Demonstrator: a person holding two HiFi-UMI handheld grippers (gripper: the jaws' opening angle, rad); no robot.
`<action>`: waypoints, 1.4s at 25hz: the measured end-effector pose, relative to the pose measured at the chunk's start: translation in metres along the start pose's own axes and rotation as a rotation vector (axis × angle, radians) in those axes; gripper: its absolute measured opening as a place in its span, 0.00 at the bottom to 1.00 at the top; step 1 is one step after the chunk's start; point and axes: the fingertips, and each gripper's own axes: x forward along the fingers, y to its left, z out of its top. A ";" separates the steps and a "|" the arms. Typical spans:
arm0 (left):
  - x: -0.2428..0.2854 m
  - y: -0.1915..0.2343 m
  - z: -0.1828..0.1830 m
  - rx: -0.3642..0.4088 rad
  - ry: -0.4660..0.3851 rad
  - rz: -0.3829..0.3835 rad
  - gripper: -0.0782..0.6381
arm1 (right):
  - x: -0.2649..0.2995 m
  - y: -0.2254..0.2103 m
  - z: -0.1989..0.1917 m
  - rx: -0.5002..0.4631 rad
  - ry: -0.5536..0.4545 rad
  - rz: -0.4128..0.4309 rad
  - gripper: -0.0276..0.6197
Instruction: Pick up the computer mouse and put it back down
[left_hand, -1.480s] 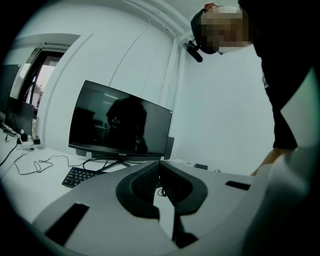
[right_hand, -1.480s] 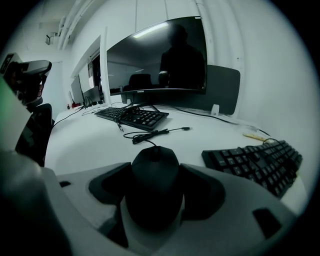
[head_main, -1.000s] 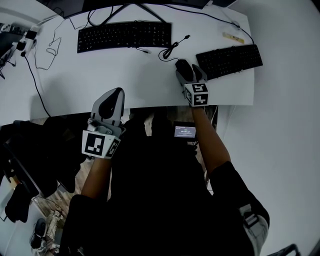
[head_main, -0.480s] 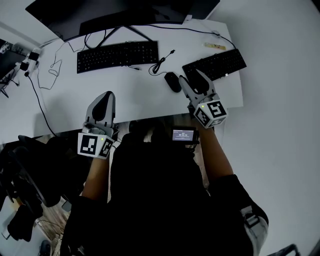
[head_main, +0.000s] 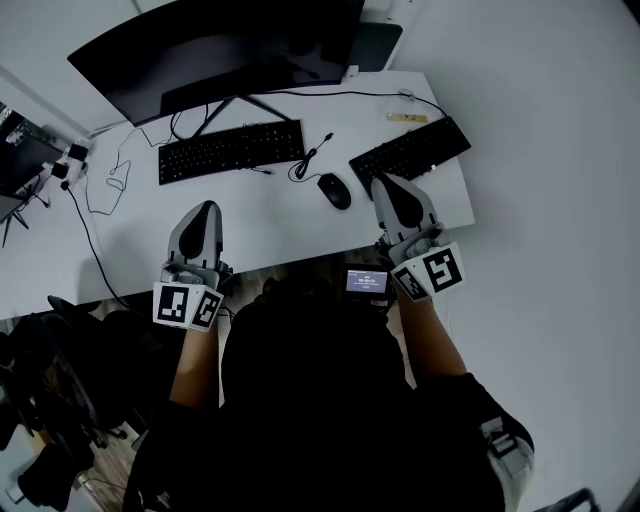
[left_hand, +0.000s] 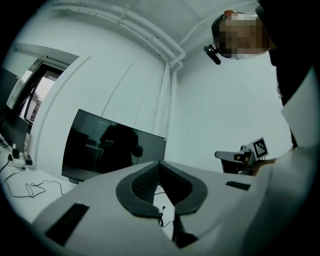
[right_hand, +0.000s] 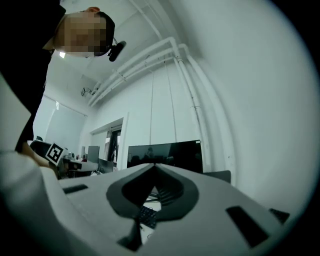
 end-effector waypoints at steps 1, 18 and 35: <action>-0.001 0.000 0.000 -0.002 0.000 0.004 0.10 | -0.003 0.001 -0.002 -0.008 0.006 -0.011 0.05; -0.024 -0.004 -0.019 0.001 0.046 0.024 0.10 | -0.011 0.008 -0.050 0.058 0.078 -0.050 0.05; -0.016 -0.003 -0.028 -0.020 0.063 -0.007 0.10 | -0.017 -0.002 -0.065 0.067 0.111 -0.105 0.05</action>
